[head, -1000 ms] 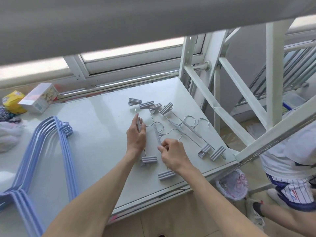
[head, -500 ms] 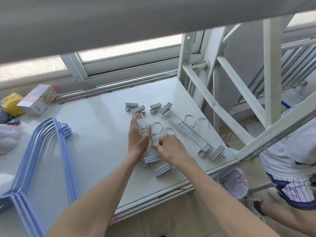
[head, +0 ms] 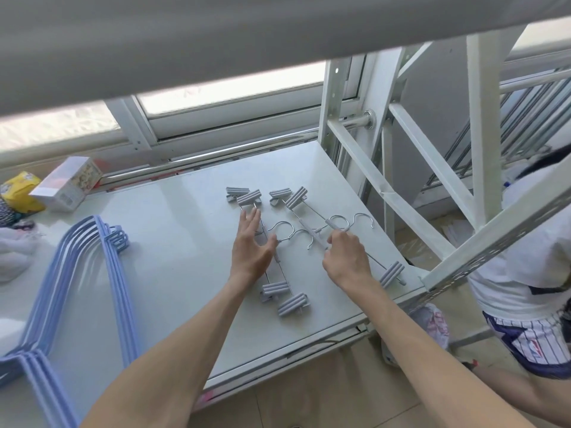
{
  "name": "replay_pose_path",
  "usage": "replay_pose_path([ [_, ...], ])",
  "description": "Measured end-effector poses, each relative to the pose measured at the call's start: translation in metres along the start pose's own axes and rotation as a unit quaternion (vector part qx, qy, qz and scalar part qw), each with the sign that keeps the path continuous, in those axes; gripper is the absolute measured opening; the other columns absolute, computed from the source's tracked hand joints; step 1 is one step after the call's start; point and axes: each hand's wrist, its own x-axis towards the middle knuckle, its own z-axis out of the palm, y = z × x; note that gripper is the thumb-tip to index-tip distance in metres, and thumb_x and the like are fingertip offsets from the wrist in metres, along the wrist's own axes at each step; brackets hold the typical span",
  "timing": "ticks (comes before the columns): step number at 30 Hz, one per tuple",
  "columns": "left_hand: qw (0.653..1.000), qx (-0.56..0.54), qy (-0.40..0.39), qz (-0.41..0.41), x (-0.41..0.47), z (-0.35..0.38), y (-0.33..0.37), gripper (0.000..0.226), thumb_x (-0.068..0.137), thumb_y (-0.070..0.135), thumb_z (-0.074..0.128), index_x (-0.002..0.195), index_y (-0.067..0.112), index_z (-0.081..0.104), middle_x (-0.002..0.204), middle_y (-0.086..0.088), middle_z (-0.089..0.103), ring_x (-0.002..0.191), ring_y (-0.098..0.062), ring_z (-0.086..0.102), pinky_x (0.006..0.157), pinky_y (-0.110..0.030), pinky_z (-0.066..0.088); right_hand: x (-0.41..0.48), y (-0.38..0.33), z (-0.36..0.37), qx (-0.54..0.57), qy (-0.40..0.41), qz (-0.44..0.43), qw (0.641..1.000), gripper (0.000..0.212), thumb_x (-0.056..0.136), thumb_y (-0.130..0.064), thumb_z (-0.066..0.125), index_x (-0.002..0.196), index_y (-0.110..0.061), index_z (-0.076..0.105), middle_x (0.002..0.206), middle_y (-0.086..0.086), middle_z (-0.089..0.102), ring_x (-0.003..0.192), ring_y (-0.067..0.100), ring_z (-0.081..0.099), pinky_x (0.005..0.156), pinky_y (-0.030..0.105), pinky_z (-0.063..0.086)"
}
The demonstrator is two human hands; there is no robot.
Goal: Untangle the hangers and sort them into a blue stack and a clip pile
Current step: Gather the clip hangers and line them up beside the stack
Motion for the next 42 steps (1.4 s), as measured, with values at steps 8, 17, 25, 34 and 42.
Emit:
replay_pose_path([
  [8, 1.000, 0.012, -0.010, -0.003, 0.003, 0.002, -0.004, 0.052, 0.098, 0.032, 0.050, 0.147, 0.018, 0.041, 0.156, 0.010, 0.031, 0.147, 0.001, 0.003, 0.116, -0.023, 0.017, -0.014, -0.008, 0.015, 0.069, -0.043, -0.022, 0.996, 0.018, 0.080, -0.009, 0.054, 0.091, -0.006, 0.068, 0.088, 0.013, 0.069, 0.092, 0.035, 0.063, 0.075, 0.038, 0.053],
  [17, 0.999, 0.028, -0.020, 0.007, -0.002, -0.001, 0.001, 0.079, 0.082, 0.055, 0.066, 0.149, 0.029, 0.034, 0.157, 0.013, 0.026, 0.147, 0.002, 0.001, 0.115, -0.024, 0.017, -0.021, -0.014, 0.023, 0.115, -0.100, -0.090, 0.984, 0.011, 0.086, -0.020, 0.059, 0.093, -0.017, 0.067, 0.089, 0.002, 0.070, 0.090, 0.023, 0.064, 0.080, 0.035, 0.053],
  [25, 0.999, 0.036, -0.026, 0.012, -0.003, -0.001, 0.001, 0.060, 0.083, 0.055, 0.063, 0.140, 0.045, 0.045, 0.158, 0.011, 0.025, 0.147, 0.002, -0.001, 0.116, -0.033, 0.024, 0.002, 0.019, -0.006, 0.039, 0.074, 0.009, 0.996, 0.030, 0.088, -0.008, 0.054, 0.116, -0.009, 0.062, 0.115, 0.014, 0.058, 0.111, 0.031, 0.050, 0.091, 0.036, 0.043],
  [34, 0.998, 0.046, -0.030, -0.015, -0.003, 0.000, 0.004, 0.055, 0.085, 0.063, 0.056, 0.136, 0.043, 0.051, 0.158, 0.014, 0.024, 0.146, 0.004, -0.003, 0.118, -0.034, 0.022, 0.000, 0.030, -0.014, 0.043, -0.011, 0.066, 0.997, 0.013, 0.075, -0.007, 0.058, 0.080, -0.001, 0.069, 0.082, 0.016, 0.068, 0.082, 0.038, 0.063, 0.065, 0.038, 0.053],
  [42, 0.998, 0.059, -0.028, -0.007, -0.001, 0.002, 0.001, 0.050, 0.087, 0.062, 0.053, 0.134, 0.045, 0.052, 0.159, 0.009, 0.023, 0.148, -0.002, -0.001, 0.119, -0.039, 0.023, -0.012, 0.014, 0.006, 0.077, -0.081, -0.003, 0.994, 0.015, 0.071, -0.020, 0.064, 0.071, -0.005, 0.068, 0.074, 0.010, 0.068, 0.077, 0.031, 0.064, 0.068, 0.037, 0.056],
])
